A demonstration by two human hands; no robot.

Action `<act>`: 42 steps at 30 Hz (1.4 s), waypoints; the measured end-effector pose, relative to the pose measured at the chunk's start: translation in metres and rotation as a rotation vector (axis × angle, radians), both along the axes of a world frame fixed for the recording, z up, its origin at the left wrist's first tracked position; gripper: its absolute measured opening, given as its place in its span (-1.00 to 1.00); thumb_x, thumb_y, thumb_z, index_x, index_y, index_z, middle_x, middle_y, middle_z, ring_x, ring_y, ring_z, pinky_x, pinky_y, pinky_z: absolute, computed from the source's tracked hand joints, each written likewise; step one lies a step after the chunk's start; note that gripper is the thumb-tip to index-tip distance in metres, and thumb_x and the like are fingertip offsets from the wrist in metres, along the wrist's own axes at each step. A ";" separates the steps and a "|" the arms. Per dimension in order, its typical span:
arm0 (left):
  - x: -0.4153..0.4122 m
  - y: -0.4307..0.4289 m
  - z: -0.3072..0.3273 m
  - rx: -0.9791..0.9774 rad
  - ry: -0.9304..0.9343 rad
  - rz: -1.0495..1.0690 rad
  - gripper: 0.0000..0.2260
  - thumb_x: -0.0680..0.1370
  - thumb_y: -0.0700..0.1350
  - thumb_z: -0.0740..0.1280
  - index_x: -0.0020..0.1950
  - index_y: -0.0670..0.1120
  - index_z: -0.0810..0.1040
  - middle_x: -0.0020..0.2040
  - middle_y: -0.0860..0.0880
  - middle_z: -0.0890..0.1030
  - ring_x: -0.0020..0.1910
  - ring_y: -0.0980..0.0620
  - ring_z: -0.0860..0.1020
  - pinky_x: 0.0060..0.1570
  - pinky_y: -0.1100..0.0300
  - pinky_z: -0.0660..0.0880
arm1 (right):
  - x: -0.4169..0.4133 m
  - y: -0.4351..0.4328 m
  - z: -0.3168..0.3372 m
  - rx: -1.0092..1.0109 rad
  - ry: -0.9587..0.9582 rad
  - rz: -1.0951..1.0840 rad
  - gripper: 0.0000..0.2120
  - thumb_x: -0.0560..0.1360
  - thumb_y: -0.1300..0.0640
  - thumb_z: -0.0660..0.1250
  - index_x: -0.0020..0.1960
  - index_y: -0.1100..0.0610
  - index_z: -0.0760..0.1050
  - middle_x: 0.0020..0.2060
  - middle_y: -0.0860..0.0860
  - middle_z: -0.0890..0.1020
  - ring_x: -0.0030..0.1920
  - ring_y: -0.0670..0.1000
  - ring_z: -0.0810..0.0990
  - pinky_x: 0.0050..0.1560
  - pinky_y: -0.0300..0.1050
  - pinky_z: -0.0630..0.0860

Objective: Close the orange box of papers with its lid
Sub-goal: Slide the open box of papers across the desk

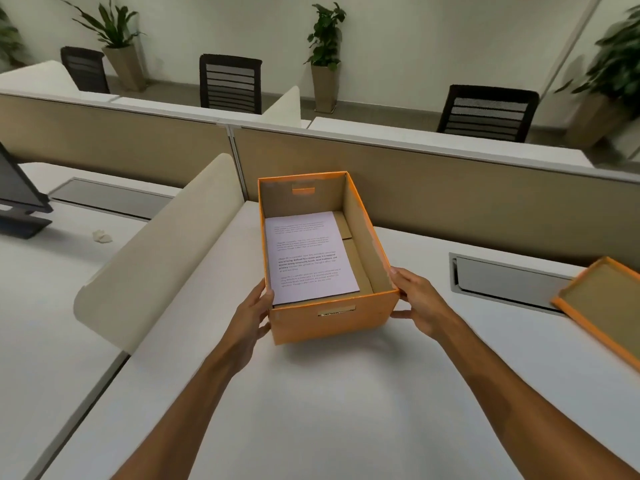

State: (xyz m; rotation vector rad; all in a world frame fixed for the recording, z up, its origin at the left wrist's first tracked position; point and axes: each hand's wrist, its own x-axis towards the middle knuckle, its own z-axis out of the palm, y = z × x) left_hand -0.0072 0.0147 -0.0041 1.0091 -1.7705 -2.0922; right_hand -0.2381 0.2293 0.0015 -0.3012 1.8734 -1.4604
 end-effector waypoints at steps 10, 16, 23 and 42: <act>-0.011 0.069 0.020 -0.006 -0.022 -0.184 -0.79 0.59 0.18 0.21 0.20 0.41 0.48 0.14 0.35 0.61 0.22 0.09 0.53 0.09 0.04 0.49 | 0.035 0.116 0.018 -0.017 0.023 -0.210 -0.70 0.61 -0.09 0.21 0.28 -0.06 0.52 0.09 0.01 0.64 0.11 0.08 0.61 -0.07 0.24 0.59; -0.002 0.129 0.024 -0.007 -0.018 -0.277 -0.71 0.53 0.23 0.27 0.26 0.40 0.46 0.21 0.30 0.60 0.26 0.04 0.52 0.17 -0.02 0.46 | 0.061 0.190 0.024 -0.021 0.024 -0.284 -0.72 0.61 -0.08 0.23 0.25 -0.04 0.55 0.08 0.02 0.65 0.11 0.10 0.61 -0.06 0.25 0.61; 0.020 0.209 0.024 -0.016 -0.004 -0.312 -0.46 0.40 0.33 0.33 0.37 0.30 0.42 0.30 0.19 0.56 0.30 -0.05 0.50 0.24 -0.13 0.46 | 0.096 0.278 0.026 -0.033 0.040 -0.313 -0.67 0.60 -0.09 0.23 0.31 -0.02 0.52 0.11 0.04 0.65 0.13 0.10 0.61 -0.01 0.29 0.60; 0.109 0.372 -0.005 0.038 -0.057 -0.266 -0.66 0.62 0.01 0.24 0.40 0.08 0.42 0.24 -0.04 0.63 0.24 -0.14 0.56 0.27 -0.27 0.44 | 0.206 0.447 -0.012 -0.023 0.004 -0.396 -0.68 0.60 -0.08 0.24 0.33 -0.05 0.49 0.18 -0.03 0.61 0.19 0.09 0.56 -0.06 0.15 0.61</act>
